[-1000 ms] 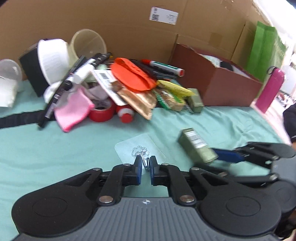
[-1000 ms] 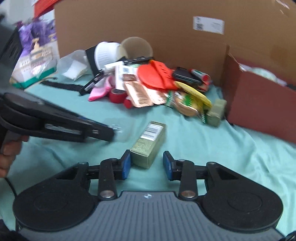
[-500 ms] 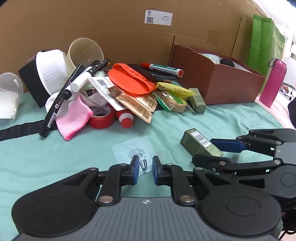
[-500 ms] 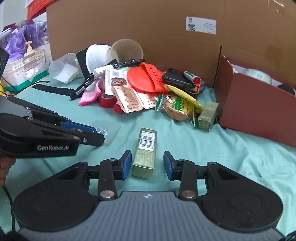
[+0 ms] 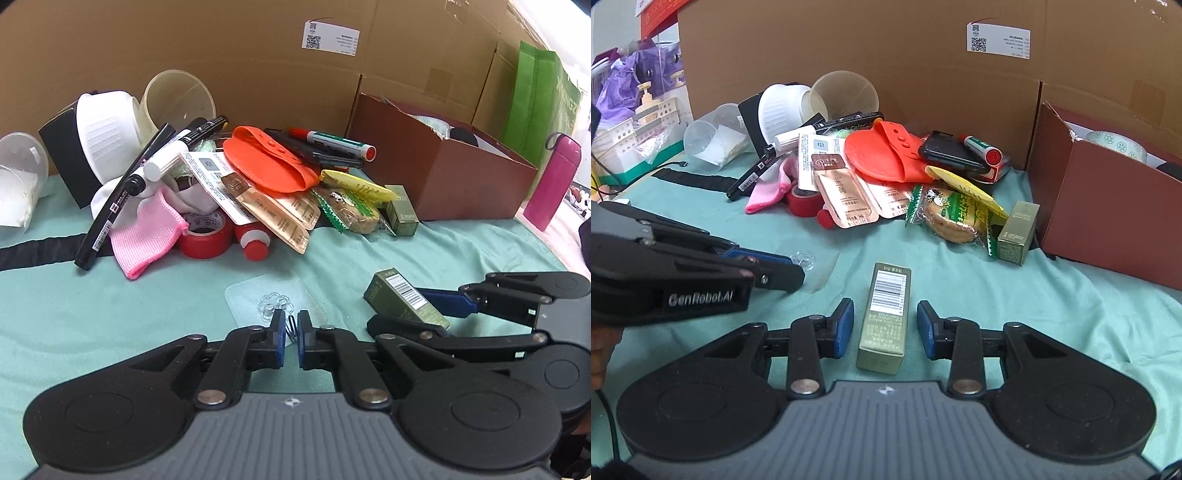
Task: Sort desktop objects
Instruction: 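Grasp the clear clip bag with the left gripper while the right grasps the olive barcode box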
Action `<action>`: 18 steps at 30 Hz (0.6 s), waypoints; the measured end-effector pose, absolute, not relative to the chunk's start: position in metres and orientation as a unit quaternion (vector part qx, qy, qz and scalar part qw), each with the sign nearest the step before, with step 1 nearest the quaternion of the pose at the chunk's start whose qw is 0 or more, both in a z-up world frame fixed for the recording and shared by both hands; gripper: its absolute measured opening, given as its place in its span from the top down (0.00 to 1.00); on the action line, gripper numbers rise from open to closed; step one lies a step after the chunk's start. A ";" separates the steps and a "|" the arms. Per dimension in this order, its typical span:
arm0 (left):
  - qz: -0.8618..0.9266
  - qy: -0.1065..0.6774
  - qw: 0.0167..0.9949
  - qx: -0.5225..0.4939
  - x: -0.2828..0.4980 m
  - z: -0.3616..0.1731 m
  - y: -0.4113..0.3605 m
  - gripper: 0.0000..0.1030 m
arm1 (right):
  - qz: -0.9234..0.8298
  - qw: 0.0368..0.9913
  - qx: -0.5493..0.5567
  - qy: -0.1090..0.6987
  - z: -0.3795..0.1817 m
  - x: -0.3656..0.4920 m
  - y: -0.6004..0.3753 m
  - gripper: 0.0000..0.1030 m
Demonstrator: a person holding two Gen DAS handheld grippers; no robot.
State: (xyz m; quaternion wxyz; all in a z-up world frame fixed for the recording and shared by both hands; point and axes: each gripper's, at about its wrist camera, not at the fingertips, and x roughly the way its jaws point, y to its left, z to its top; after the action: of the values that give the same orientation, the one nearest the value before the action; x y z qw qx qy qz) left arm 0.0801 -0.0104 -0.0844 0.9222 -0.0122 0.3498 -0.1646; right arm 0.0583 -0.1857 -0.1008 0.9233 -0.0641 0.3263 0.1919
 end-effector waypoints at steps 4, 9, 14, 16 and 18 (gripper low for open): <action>-0.156 0.341 0.927 -0.006 0.079 -0.086 -0.013 0.97 | 0.194 0.923 -0.055 0.326 -0.101 0.057 -0.186 0.72; -0.162 0.350 0.921 -0.046 0.076 -0.085 -0.003 1.00 | 0.190 0.926 -0.049 0.322 -0.100 0.052 -0.188 0.79; -0.172 0.331 0.926 -0.048 0.059 -0.071 -0.001 1.00 | 0.195 0.929 -0.041 0.312 -0.094 0.039 -0.198 0.79; -0.180 0.315 0.931 -0.047 0.052 -0.059 -0.001 1.00 | 0.196 0.931 -0.043 0.304 -0.088 0.032 -0.202 0.79; -0.187 0.300 0.934 -0.051 0.047 -0.047 -0.002 1.00 | 0.198 0.934 -0.042 0.296 -0.081 0.027 -0.206 0.79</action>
State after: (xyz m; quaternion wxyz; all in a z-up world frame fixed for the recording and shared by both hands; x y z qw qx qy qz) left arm 0.0470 -0.0018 -0.0473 0.9339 -0.0511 0.3003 -0.1874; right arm 0.0271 -0.2064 -0.0812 0.9336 -0.0421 0.2956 0.1982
